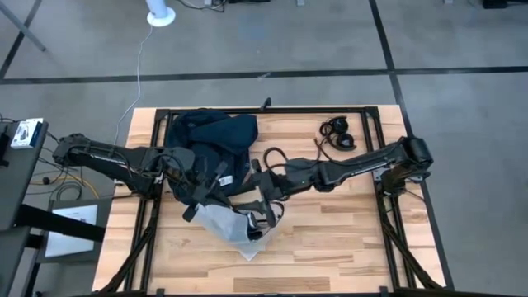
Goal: Unpack backpack
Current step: Close the white zip lock bag
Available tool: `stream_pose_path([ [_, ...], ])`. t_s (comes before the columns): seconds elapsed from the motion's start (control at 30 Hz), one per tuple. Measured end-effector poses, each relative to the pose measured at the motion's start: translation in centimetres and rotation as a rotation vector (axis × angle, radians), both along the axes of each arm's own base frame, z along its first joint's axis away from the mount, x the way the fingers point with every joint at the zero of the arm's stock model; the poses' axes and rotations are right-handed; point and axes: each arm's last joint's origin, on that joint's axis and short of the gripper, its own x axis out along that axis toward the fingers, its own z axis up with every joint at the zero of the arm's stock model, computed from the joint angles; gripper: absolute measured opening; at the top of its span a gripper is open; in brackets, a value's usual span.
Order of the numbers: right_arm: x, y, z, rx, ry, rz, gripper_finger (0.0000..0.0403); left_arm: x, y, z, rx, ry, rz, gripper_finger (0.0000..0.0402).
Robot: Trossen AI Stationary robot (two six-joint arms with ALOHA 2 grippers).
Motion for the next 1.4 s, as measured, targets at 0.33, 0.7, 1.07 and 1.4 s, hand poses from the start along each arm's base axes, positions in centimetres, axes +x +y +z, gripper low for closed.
stream_pose_path([
  [0.33,-0.6,-0.6,-0.2,-0.019,0.104,-0.119,0.0162,-0.3,-0.1,0.1,-0.003,0.000,-0.011,0.0000],
  [0.7,-0.8,-2.5,-3.2,0.034,0.365,-0.082,0.0162,-0.6,-0.5,0.4,-0.013,-0.022,-0.068,0.0000],
  [1.07,-0.3,-1.2,-3.3,0.030,0.292,0.006,0.0162,-0.6,-0.5,0.4,-0.015,-0.024,-0.057,0.0000],
  [1.4,0.9,0.2,-3.4,0.020,0.144,0.050,0.0162,-0.5,-0.5,0.4,-0.011,-0.026,-0.039,0.0000],
])
